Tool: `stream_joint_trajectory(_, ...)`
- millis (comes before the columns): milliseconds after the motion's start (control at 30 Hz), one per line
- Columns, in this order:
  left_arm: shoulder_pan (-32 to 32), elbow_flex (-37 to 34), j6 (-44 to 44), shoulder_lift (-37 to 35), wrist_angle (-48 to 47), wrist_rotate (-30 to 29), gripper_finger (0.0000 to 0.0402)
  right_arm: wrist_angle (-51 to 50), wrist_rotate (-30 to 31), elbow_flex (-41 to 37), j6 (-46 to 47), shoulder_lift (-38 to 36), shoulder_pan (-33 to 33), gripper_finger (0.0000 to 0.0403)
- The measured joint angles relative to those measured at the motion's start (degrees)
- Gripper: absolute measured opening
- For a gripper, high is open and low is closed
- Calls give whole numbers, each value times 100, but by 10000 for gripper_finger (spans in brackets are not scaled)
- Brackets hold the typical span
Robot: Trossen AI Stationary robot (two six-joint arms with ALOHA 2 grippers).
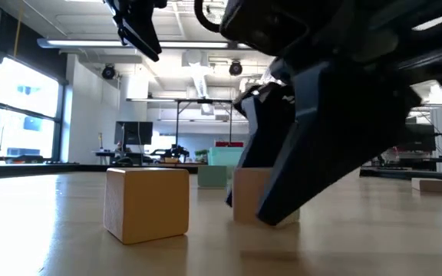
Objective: Sort & place blocks by color
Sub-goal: Put the brown block into the transparent bin
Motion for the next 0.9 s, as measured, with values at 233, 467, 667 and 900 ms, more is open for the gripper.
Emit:
stream_joint_trajectory(233,0,0,212,0,23,0,203,-1236,832,-9,839,-529,-198,147)
stream_joint_trajectory(467,0,0,468,0,39,0,203,-2274,1653,-7,906,-1088,-529,148)
stream_joint_trajectory(667,-8,0,613,0,48,0,204,-3150,2279,-7,693,-1548,-932,147)
stream_joint_trajectory(900,-24,0,943,0,81,4,204,-4212,3266,-7,972,-2095,-1486,149)
